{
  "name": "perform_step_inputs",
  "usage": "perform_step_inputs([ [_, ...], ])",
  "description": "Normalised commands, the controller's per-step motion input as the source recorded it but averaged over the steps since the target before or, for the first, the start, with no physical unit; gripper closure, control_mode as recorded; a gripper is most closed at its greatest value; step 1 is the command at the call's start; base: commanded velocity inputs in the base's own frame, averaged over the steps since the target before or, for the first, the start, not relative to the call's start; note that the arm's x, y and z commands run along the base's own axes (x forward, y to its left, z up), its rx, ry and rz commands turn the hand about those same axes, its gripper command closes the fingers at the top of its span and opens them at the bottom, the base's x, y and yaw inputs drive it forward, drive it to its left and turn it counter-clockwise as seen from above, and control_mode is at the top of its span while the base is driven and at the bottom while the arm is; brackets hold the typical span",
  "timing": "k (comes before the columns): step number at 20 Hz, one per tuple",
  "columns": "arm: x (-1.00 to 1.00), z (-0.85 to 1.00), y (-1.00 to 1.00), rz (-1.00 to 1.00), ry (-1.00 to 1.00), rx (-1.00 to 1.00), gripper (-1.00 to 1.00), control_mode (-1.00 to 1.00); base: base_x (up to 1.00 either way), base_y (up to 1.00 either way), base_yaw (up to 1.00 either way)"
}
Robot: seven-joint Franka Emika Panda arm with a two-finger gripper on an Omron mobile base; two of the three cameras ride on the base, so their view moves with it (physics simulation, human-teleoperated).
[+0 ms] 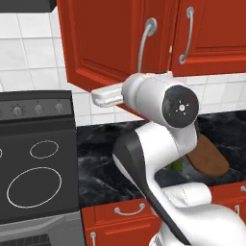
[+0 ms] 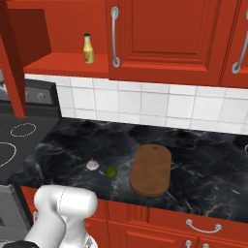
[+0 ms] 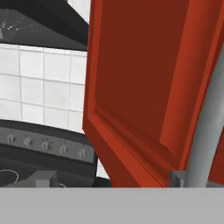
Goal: Open the cabinet. Place the bowl and condiment on the counter. Then place the lime and garlic on the cutting board.
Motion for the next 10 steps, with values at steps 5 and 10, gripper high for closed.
perform_step_inputs([
  [5,-1.00,-0.10,-0.43,-0.01,-0.21,0.06,-1.00,-1.00,0.00,0.00,0.00],
  [10,-1.00,0.02,-0.39,0.00,-0.48,0.01,-1.00,-1.00,0.00,0.00,0.00],
])
